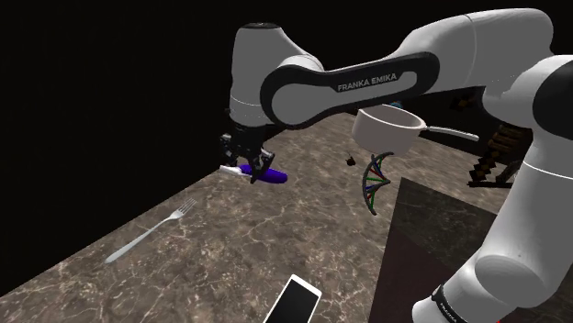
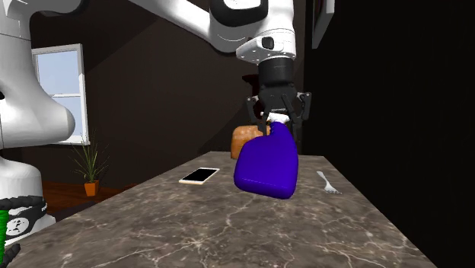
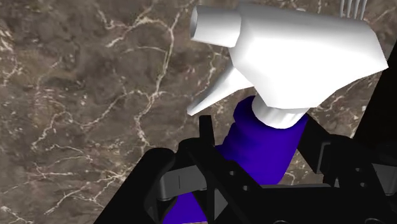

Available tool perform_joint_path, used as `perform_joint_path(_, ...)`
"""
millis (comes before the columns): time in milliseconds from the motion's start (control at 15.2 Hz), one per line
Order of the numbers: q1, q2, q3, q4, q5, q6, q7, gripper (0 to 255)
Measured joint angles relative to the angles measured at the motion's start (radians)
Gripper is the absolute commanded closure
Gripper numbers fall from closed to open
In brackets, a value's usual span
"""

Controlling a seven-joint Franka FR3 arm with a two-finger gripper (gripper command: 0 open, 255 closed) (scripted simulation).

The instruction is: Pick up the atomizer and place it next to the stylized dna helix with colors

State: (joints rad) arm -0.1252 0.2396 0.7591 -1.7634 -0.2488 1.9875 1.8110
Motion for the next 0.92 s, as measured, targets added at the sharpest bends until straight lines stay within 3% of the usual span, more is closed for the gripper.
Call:
perform_joint_path(330, 0.000, -0.011, 0.005, 0.049, 0.013, -0.057, -0.011, 255)
perform_joint_path(924, -0.163, -0.181, -0.052, -0.113, 0.152, 0.001, -0.256, 255)
